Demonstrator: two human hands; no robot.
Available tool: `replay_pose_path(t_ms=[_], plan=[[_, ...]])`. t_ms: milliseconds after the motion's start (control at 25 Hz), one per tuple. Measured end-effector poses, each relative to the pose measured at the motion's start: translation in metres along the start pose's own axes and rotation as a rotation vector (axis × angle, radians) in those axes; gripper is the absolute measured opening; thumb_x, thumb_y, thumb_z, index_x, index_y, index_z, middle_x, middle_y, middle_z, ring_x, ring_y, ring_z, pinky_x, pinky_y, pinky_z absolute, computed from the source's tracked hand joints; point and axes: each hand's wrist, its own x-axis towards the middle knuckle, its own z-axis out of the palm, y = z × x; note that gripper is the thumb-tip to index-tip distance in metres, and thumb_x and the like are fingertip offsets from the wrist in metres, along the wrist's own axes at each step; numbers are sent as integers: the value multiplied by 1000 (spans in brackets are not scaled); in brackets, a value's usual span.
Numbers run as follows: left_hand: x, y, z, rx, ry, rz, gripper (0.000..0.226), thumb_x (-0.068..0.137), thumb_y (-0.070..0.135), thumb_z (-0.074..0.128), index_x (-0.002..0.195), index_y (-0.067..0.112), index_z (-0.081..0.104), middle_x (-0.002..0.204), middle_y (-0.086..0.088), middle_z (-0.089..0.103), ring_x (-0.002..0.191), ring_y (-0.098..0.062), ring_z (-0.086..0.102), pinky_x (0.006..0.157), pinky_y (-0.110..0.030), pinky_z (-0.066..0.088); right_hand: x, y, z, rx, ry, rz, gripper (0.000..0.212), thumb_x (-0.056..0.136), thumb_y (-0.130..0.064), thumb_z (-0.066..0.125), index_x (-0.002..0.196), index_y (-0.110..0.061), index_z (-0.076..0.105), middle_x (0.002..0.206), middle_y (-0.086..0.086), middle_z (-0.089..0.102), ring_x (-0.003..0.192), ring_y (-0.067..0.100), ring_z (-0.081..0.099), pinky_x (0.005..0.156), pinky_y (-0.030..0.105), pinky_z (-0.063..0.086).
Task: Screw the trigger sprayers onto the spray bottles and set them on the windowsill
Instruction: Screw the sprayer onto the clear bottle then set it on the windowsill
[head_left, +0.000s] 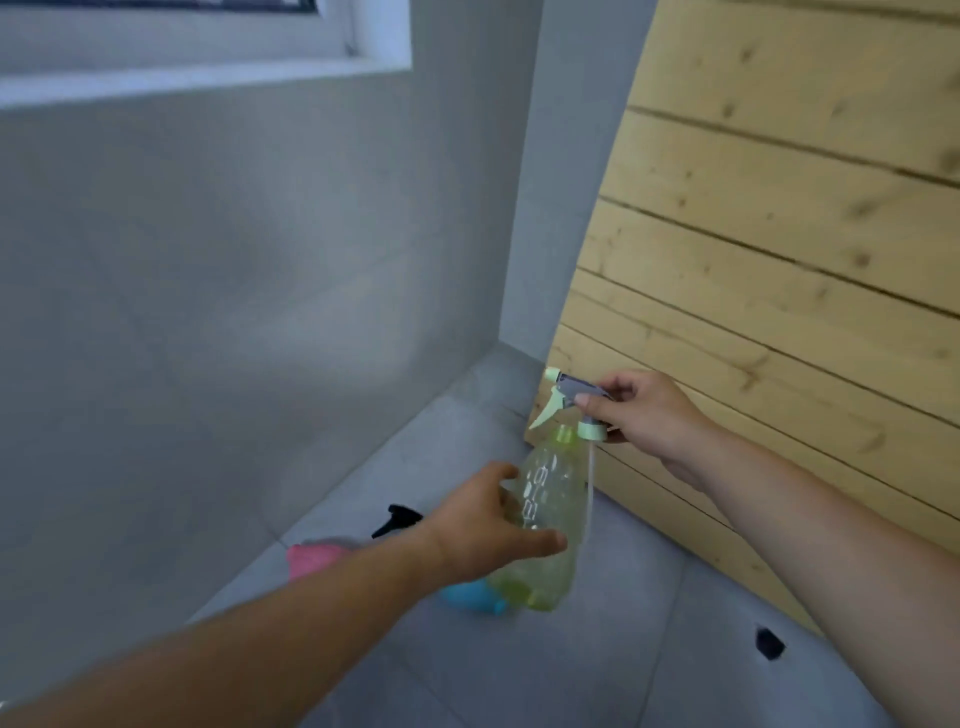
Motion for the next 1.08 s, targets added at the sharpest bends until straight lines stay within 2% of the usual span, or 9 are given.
replay_pose_path(t_ms=[120,160,280,360,400,480,560,760,1080], plan=[[-56,24,-50,-13,26,66,43,62,31,96,91,35,64,75,14,63,68,-8,61,70,-32,56,-50,-69,-6,112,71,-149,16,81,-14,76,95,-8,70,86,7,74,69,14,69,59,24,57],[-74,28,-63,-48,32,81,43,59,29,96,88,36,66,78,13,66,71,-10,64,71,-33,58,-65,-89,-9,180,118,-199,15,82,-14,75,95,-10,69,86,7,75,70,14,71,60,24,58],[-124,25,-89,-142,77,72,69,59,16,96,119,26,65,107,-3,74,93,-14,75,85,-34,63,-110,-138,-16,411,256,-339,10,87,-15,70,96,-12,66,84,5,76,74,14,74,68,28,60],[-148,19,-98,-178,85,63,65,68,4,93,122,24,62,106,-10,76,87,-12,77,77,-29,64,-135,-157,-15,500,315,-414,7,89,-17,67,95,-13,66,80,1,77,77,14,74,69,27,60],[-155,17,-100,-176,82,48,65,70,3,92,122,25,61,107,-13,77,89,-18,78,80,-32,65,-144,-161,-14,528,331,-437,6,89,-17,66,94,-14,65,80,1,78,79,13,74,68,26,59],[-163,15,-105,-172,97,21,66,69,6,92,121,29,60,114,-19,75,102,-32,75,92,-45,62,-159,-165,-10,562,350,-474,4,91,-18,65,94,-17,65,80,0,78,84,13,75,69,25,59],[-162,13,-106,-166,108,1,73,64,15,94,125,32,58,120,-21,71,109,-37,71,98,-52,57,-165,-164,-10,573,361,-500,5,92,-17,63,96,-18,64,82,0,78,89,15,75,71,27,59],[-153,11,-101,-123,94,-38,98,51,31,94,138,30,49,127,-12,66,116,-29,67,103,-51,55,-158,-154,-29,549,394,-490,7,92,-22,63,97,-20,68,78,-5,76,87,12,72,77,33,60],[-135,9,-89,-36,53,7,78,66,16,93,134,29,55,122,-17,70,110,-34,70,95,-51,58,-136,-130,-43,570,319,-336,13,93,-21,61,90,-18,73,79,1,74,82,17,69,76,34,60]])
